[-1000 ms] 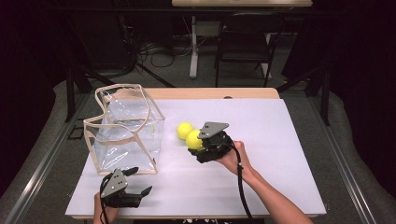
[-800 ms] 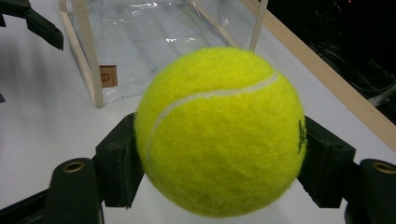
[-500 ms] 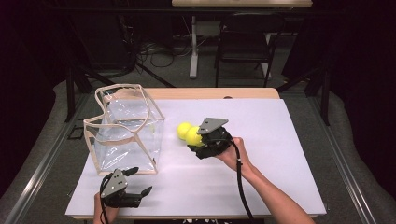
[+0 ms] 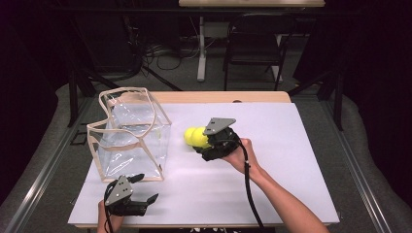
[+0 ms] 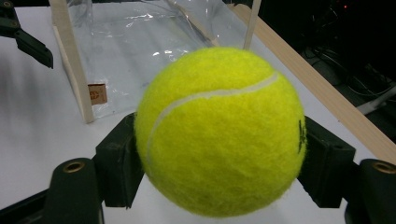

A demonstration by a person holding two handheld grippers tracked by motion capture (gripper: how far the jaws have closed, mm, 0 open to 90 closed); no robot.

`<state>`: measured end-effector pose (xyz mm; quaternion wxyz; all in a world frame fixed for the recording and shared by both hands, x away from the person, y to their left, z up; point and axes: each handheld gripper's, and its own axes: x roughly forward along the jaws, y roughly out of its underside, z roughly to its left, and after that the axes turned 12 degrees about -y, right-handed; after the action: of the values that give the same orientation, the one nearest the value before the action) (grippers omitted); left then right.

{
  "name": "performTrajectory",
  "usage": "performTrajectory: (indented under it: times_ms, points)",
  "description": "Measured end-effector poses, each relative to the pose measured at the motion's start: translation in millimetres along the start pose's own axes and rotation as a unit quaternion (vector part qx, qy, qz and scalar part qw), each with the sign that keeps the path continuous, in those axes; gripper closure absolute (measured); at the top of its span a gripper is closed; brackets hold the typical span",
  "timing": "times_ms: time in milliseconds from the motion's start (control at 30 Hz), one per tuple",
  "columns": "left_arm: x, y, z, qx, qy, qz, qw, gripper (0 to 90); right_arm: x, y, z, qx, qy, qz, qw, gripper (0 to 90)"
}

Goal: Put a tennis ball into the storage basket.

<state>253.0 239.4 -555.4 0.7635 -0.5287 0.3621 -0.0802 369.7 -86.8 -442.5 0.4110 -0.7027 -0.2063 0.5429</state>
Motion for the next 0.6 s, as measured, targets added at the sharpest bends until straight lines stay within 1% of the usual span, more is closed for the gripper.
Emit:
performTrajectory:
  times_ms: [333,600]
  points:
    - [-0.5,0.1,0.2,-0.001,-0.001,-0.002,1.0000,15.9,3.1,-5.3,-3.0,0.001,-0.001,-0.001,1.0000,26.5]
    - [-0.5,0.0,0.2,-0.001,0.000,-0.003,1.0000,15.9,4.6,-13.0,-4.4,-0.004,-0.003,-0.001,1.0000,26.5]
